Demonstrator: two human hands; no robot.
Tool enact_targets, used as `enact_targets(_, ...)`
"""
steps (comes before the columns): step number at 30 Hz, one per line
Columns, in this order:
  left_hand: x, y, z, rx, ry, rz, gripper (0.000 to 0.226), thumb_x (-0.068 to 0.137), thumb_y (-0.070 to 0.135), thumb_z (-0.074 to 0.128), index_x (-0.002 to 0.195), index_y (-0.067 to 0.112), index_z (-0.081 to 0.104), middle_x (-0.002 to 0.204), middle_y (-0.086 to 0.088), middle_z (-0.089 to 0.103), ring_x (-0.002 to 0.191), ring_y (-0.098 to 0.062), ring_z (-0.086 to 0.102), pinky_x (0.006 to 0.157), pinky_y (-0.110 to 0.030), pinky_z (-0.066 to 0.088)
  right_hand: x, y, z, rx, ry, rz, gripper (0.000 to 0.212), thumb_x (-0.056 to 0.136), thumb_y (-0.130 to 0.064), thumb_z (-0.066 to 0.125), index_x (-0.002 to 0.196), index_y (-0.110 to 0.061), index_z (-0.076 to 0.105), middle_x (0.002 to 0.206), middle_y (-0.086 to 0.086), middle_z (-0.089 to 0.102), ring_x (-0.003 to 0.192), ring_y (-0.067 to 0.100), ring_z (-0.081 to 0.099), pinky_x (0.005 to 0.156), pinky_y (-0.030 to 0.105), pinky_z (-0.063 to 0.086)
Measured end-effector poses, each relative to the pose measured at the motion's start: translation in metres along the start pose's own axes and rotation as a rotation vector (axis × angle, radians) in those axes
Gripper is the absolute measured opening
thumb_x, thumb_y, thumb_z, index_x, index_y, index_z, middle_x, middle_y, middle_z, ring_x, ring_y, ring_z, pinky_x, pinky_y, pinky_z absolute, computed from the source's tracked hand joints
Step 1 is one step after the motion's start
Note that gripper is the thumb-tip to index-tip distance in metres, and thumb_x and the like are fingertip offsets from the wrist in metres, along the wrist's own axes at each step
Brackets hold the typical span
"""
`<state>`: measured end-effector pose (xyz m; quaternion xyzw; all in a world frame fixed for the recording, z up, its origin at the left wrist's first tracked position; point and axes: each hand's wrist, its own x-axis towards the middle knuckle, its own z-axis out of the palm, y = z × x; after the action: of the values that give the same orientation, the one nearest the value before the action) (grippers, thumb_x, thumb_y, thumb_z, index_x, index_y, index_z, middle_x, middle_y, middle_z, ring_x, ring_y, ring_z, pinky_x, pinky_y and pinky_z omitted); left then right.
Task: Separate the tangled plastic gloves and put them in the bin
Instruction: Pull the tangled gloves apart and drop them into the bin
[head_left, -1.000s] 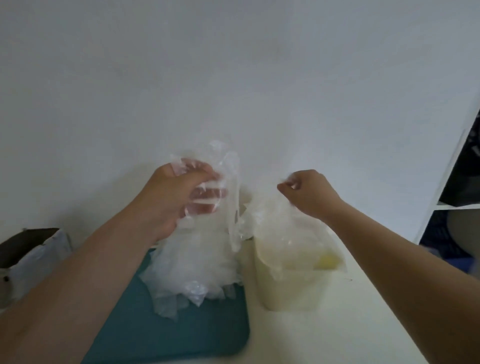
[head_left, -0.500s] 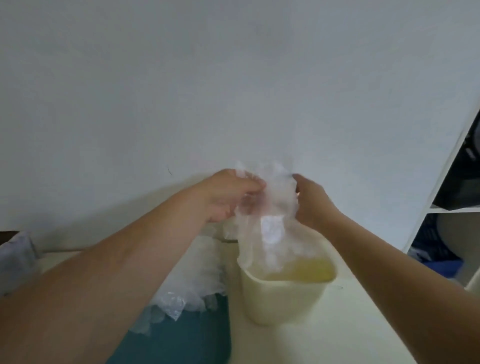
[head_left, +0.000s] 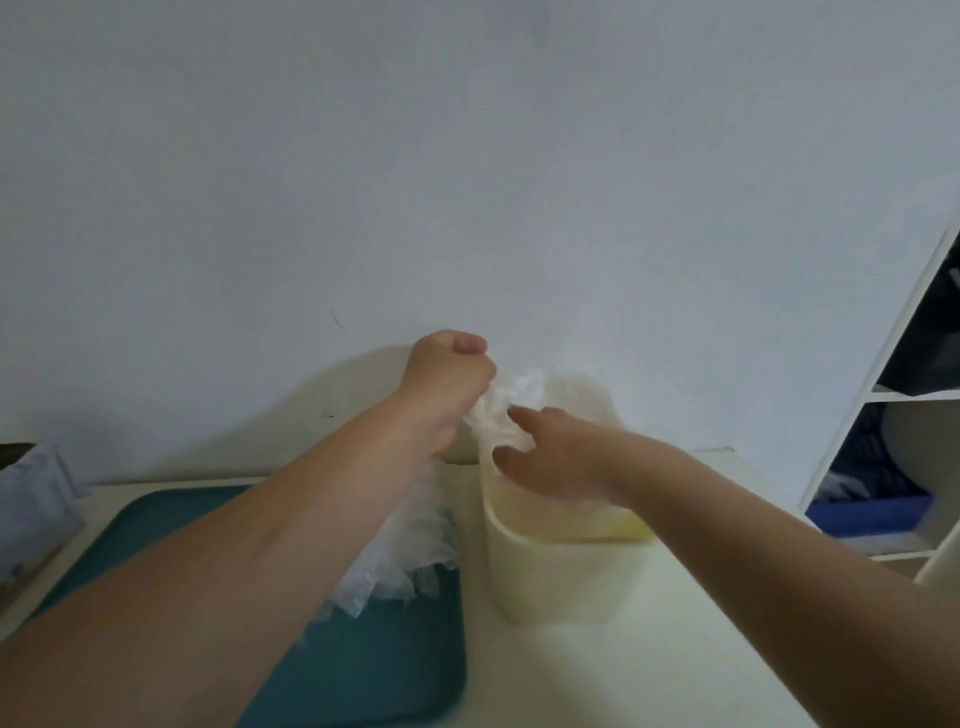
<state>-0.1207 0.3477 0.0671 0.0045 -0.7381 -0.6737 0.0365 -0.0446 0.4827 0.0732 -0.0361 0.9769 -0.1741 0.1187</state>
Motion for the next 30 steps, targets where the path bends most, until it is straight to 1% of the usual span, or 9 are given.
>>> enact_targets(5,-0.028,-0.009,-0.036,-0.105,0.043,0.029,0.024,0.089,0.001,0.07,0.107,0.018,0.07,0.106,-0.006,0.073,0.106,-0.025,0.073,0.099,-0.043,0.06,0.044,0.011,0.037,-0.399,-0.131,0.023,0.062,0.102,-0.06,0.031,0.158,-0.032,0.033,0.155,0.009,0.046,0.136,0.037,0.047,0.116,0.055,0.036)
enact_targets(9,-0.048,-0.013,-0.055,-0.141,0.005,0.025,0.023,0.091,-0.003,0.069,0.109,0.011,0.069,0.113,-0.013,0.072,0.107,-0.026,0.074,0.095,-0.039,0.062,0.053,0.008,0.046,-0.416,-0.122,0.1,0.062,0.102,-0.052,0.035,0.158,-0.026,0.036,0.149,0.008,0.05,0.132,0.035,0.051,0.114,0.052,0.04)
enact_targets(13,-0.063,-0.027,-0.083,0.055,-0.035,0.062,0.017,0.093,0.007,0.071,0.105,0.018,0.074,0.11,-0.003,0.075,0.099,-0.019,0.075,0.094,-0.035,0.062,0.037,-0.013,0.028,-0.485,-0.125,0.095,0.054,0.1,-0.04,0.048,0.15,-0.021,0.049,0.143,0.006,0.056,0.128,0.032,0.055,0.112,0.049,0.043)
enact_targets(16,-0.068,-0.045,-0.114,0.333,0.023,0.209,0.014,0.096,0.015,0.069,0.099,0.028,0.074,0.105,0.012,0.074,0.101,-0.007,0.07,0.087,-0.02,0.052,0.009,-0.04,0.005,-0.486,-0.006,0.098,0.046,0.098,-0.032,0.056,0.141,-0.018,0.056,0.137,0.004,0.061,0.123,0.03,0.06,0.103,0.043,0.051)
enact_targets(19,-0.07,-0.071,-0.141,0.67,0.032,0.291,0.013,0.097,0.019,0.066,0.106,0.028,0.07,0.12,0.013,0.065,0.114,-0.008,0.059,0.097,-0.024,0.042,-0.008,-0.075,0.004,-0.372,0.318,-0.075,0.023,0.091,-0.02,0.056,0.112,-0.02,0.068,0.11,0.0,0.069,0.094,0.023,0.068,0.078,0.034,0.055)
enact_targets(21,-0.072,-0.093,-0.158,0.821,-0.008,0.233,0.024,0.095,0.025,0.067,0.119,0.027,0.066,0.132,0.008,0.06,0.124,-0.015,0.055,0.104,-0.027,0.041,-0.004,-0.099,0.023,-0.13,0.405,-0.235,0.028,0.093,-0.016,0.053,0.113,-0.022,0.073,0.113,-0.002,0.072,0.098,0.021,0.068,0.084,0.035,0.058)
enact_targets(23,-0.074,-0.112,-0.17,0.871,-0.053,0.144,0.041,0.093,0.03,0.068,0.134,0.028,0.059,0.143,0.007,0.055,0.13,-0.017,0.053,0.109,-0.03,0.043,0.001,-0.116,0.049,0.144,0.318,-0.343,0.034,0.097,-0.014,0.052,0.123,-0.022,0.073,0.123,-0.004,0.072,0.107,0.017,0.067,0.094,0.028,0.053)
enact_targets(26,-0.08,-0.129,-0.183,0.837,-0.136,0.06,0.049,0.095,0.026,0.062,0.142,0.029,0.055,0.144,0.004,0.057,0.128,-0.017,0.057,0.109,-0.033,0.048,0.021,-0.12,0.096,0.311,0.242,-0.315,0.036,0.1,-0.014,0.053,0.131,-0.022,0.069,0.132,-0.005,0.069,0.12,0.013,0.063,0.104,0.024,0.047)
enact_targets(30,-0.076,-0.143,-0.199,0.872,-0.098,0.126,0.03,0.094,0.02,0.064,0.123,0.024,0.07,0.12,0.002,0.072,0.108,-0.017,0.067,0.096,-0.036,0.055,0.049,-0.116,0.14,0.406,0.241,-0.194,0.032,0.099,-0.018,0.057,0.128,-0.025,0.07,0.13,-0.002,0.069,0.119,0.015,0.064,0.108,0.031,0.049)
